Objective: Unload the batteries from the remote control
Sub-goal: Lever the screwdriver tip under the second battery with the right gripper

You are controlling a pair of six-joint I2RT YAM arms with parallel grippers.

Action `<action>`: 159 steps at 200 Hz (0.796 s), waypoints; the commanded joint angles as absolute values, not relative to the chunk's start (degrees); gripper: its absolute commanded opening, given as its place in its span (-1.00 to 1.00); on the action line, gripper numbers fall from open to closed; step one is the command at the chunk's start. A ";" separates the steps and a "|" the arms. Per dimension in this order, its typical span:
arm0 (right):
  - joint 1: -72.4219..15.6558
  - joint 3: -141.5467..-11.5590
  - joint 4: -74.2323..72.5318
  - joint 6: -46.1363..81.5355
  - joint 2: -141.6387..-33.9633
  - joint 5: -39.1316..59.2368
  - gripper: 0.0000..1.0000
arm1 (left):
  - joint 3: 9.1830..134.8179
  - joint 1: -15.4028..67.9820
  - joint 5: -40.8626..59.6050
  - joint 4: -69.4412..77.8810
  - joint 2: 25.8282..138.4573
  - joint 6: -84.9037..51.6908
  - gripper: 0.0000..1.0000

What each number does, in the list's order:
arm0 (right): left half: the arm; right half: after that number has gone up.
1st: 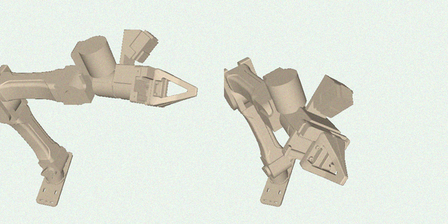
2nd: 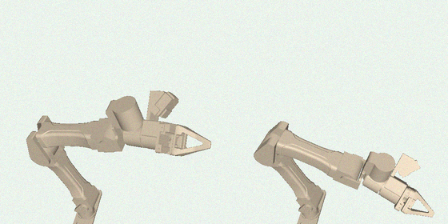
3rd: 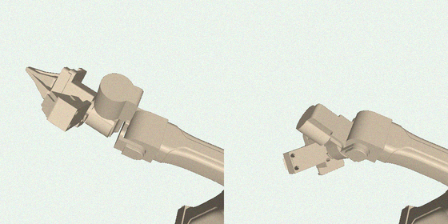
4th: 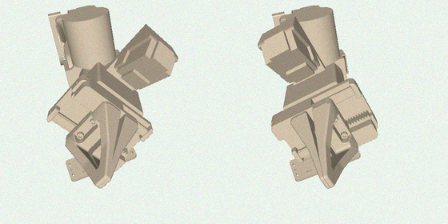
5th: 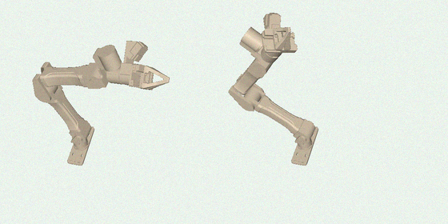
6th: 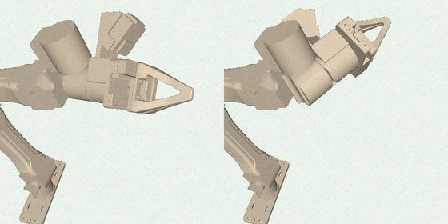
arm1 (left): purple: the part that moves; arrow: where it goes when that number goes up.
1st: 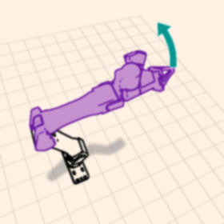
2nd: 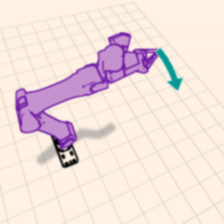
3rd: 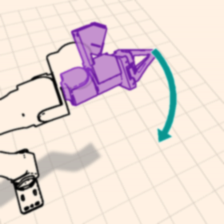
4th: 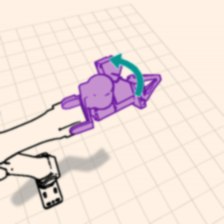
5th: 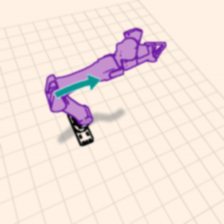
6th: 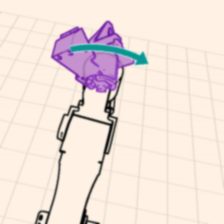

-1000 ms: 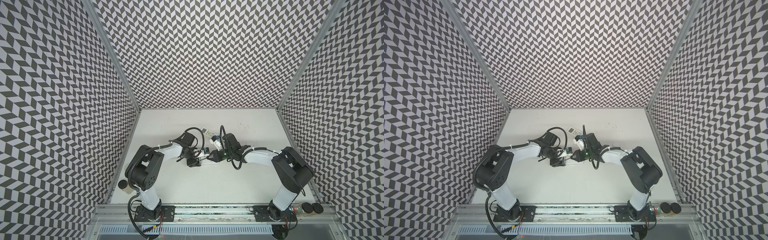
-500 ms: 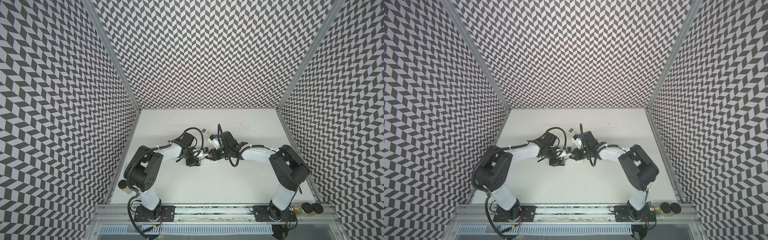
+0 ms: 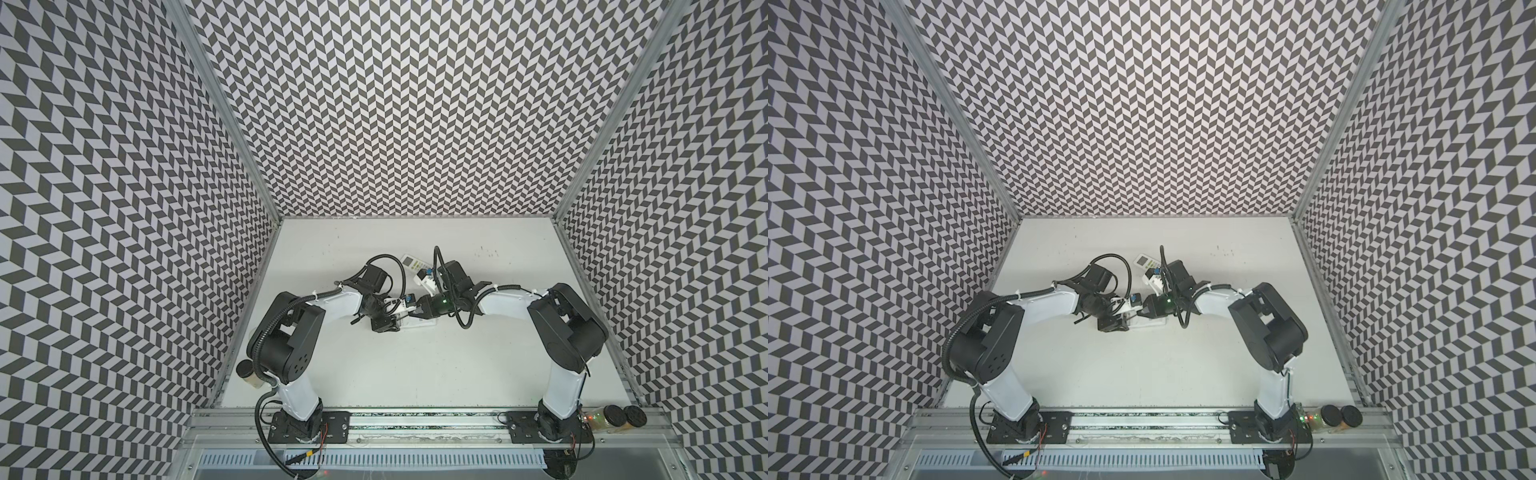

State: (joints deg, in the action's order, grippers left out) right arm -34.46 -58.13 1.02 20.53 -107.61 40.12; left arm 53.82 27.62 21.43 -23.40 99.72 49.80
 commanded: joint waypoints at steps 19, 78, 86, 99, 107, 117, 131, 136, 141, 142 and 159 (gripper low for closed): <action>-30.77 -50.93 -12.80 25.52 -112.43 47.36 -1.00 | 52.38 28.39 19.16 -25.05 101.16 49.67 0.01; -28.93 -49.58 -18.26 28.05 -113.77 51.00 -1.00 | 52.90 28.49 18.86 -25.46 101.62 49.22 0.09; -28.92 -49.36 -18.82 27.90 -113.24 51.11 -1.00 | 53.26 28.64 18.64 -25.81 101.39 49.26 0.13; -28.98 -48.89 -20.27 27.89 -113.07 52.36 -1.00 | 53.74 28.65 18.73 -26.19 100.73 49.63 0.21; -28.97 -48.95 -20.84 28.09 -113.61 53.20 -1.00 | 54.06 28.49 19.01 -26.43 100.42 49.66 0.27; -28.83 -49.21 -21.19 28.34 -114.28 53.79 -1.00 | 54.92 28.12 20.02 -27.24 100.10 49.47 0.33; -28.66 -49.48 -21.68 28.62 -114.36 53.79 -1.00 | 56.80 27.60 21.54 -29.03 99.52 48.89 0.39; -28.66 -49.41 -22.07 28.65 -114.35 53.87 -1.00 | 57.22 27.60 21.69 -29.47 99.37 48.86 0.41; -28.65 -49.23 -22.74 28.97 -114.42 54.08 -1.00 | 57.59 27.60 21.86 -29.84 99.09 48.94 0.43; -28.65 -49.18 -22.88 29.03 -114.43 54.15 -1.00 | 57.67 27.60 21.87 -29.91 98.98 48.95 0.43; -28.70 -49.04 -23.91 29.43 -114.95 54.84 -1.00 | 58.53 27.44 22.56 -30.83 98.18 49.60 0.47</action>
